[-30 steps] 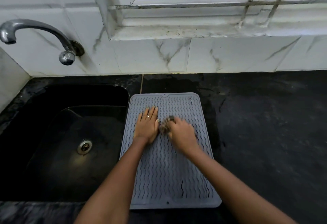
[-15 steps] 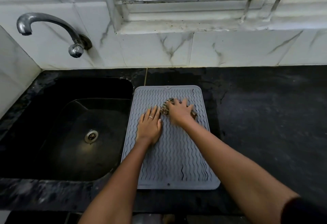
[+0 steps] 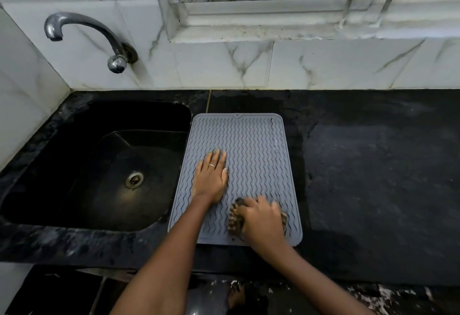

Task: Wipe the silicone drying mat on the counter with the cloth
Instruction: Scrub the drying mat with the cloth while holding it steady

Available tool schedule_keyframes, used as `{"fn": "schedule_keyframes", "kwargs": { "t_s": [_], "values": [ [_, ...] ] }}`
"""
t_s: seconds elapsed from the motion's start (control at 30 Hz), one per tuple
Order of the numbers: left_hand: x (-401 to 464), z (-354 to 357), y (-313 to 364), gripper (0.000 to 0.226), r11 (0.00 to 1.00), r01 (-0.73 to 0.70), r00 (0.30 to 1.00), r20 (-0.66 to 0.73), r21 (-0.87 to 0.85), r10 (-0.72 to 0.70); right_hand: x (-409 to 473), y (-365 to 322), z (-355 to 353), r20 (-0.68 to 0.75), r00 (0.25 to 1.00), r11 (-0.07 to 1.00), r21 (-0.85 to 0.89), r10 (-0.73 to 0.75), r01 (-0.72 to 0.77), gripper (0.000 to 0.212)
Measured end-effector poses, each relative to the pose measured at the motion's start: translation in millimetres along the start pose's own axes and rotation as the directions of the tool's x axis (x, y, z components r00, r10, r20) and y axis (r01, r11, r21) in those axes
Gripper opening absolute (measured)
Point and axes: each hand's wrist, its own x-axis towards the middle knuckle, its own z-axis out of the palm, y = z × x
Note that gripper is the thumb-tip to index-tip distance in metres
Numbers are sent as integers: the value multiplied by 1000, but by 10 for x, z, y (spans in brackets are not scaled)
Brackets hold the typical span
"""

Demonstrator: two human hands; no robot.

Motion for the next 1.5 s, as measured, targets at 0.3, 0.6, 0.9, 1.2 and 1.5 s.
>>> {"fn": "schedule_keyframes", "kwargs": {
  "t_s": [0.3,0.6,0.9,1.2,1.5],
  "values": [
    [-218,18,58,54,998,40,999,-20,44,-39,1286,245,-116,115,991,995,67,68,-76,46],
    [-364,41,56,54,999,30,999,-35,-32,-31,29,72,210,-165,984,993,90,-67,82,18],
    [-495,72,78,53,998,54,998,-41,30,-53,505,303,-82,-66,987,903,417,144,-104,33],
    [-564,86,81,51,998,60,995,-75,-27,-62,178,291,93,-57,981,981,-63,-185,181,36],
    [-583,95,88,53,998,49,996,-69,-30,-51,-465,237,-83,65,953,952,89,-297,291,23]
  ]
}}
